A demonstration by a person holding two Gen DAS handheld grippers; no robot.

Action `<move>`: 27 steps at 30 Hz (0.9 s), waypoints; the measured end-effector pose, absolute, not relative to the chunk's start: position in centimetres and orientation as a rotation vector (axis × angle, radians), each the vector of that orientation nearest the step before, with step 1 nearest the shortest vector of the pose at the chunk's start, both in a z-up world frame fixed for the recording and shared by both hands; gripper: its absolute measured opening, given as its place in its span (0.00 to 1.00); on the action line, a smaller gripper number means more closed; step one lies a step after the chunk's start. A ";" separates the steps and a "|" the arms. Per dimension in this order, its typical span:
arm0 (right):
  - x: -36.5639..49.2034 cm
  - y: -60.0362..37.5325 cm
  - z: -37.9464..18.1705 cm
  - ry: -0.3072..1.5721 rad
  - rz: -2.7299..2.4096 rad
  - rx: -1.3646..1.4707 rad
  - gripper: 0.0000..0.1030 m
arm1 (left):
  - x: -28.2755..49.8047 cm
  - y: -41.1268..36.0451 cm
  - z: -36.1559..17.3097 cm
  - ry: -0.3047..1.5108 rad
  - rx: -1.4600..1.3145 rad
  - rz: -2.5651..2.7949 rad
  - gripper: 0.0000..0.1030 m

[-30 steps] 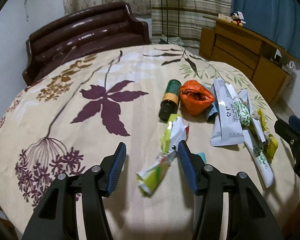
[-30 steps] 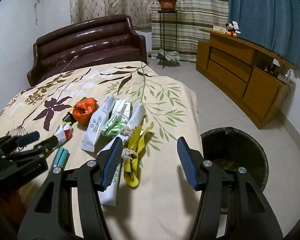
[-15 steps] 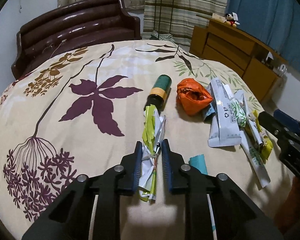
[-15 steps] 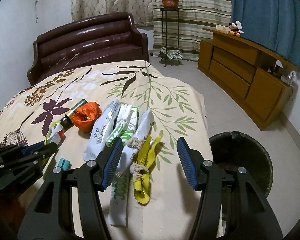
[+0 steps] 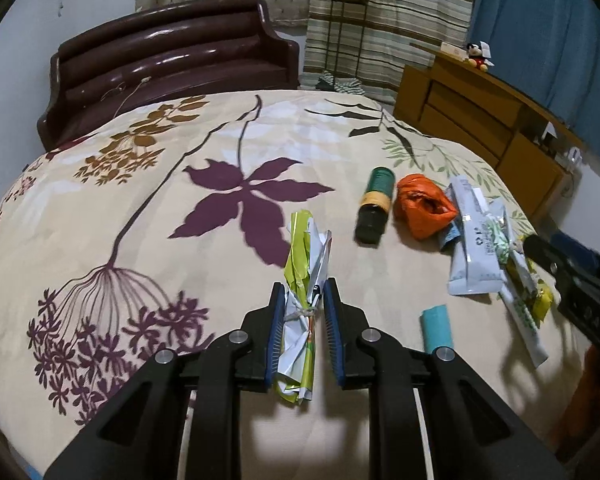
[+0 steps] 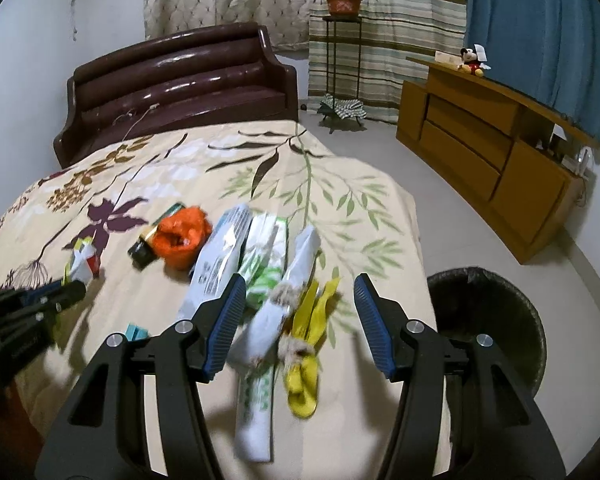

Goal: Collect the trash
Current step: 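Grasp the green-white wrapper with the left gripper while the right grasps the white tube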

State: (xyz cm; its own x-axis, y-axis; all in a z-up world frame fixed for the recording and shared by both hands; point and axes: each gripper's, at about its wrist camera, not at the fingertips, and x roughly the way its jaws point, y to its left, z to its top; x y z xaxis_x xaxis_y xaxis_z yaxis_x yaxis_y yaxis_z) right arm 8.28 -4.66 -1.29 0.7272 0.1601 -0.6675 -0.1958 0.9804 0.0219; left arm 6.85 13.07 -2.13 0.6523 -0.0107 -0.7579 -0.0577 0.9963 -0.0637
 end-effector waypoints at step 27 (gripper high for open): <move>3.0 -3.7 -3.2 0.808 0.228 -0.086 0.45 | 2.0 14.0 -2.6 0.867 -0.104 0.043 0.20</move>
State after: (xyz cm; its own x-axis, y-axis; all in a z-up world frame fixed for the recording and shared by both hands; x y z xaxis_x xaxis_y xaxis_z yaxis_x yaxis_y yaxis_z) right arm 3.04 -3.74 -3.18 0.6678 0.1694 -0.7248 -0.2347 0.9720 0.0109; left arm 2.03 14.03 -2.59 0.6466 -0.0041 -0.7628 -0.0801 0.9941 -0.0732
